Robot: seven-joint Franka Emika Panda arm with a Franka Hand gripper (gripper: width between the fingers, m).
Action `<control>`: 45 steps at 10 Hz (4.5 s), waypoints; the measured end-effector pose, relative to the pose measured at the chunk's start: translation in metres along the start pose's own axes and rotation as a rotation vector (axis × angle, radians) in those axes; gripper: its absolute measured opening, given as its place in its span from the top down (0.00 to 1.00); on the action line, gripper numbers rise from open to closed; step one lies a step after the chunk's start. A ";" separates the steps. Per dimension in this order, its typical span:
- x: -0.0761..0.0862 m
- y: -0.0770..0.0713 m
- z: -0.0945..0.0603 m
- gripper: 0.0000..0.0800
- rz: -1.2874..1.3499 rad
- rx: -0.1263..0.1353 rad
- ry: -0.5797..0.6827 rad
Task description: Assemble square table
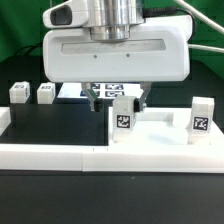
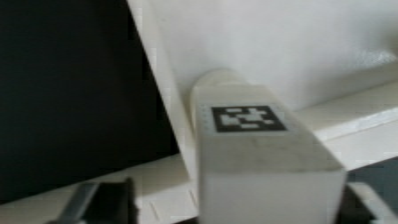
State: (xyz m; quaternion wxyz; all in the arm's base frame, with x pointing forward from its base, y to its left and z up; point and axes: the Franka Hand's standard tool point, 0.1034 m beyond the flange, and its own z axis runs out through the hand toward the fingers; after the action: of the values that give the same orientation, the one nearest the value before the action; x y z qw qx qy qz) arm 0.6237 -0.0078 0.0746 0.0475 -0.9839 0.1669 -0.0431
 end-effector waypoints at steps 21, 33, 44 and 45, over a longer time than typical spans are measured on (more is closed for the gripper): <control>-0.008 -0.001 0.002 0.60 1.867 0.024 0.028; -0.010 0.000 0.004 0.19 1.866 0.015 0.030; 0.000 -0.013 -0.001 0.19 0.728 0.021 0.063; 0.000 -0.014 0.001 0.19 0.596 0.019 0.059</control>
Offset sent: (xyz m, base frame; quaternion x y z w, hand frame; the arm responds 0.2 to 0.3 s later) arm 0.0000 0.0000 0.0000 0.0000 0.0000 0.1938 0.9810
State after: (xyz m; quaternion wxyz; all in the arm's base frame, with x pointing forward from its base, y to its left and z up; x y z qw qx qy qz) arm 0.6283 0.0056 0.0748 0.0622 -0.8894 0.4492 -0.0575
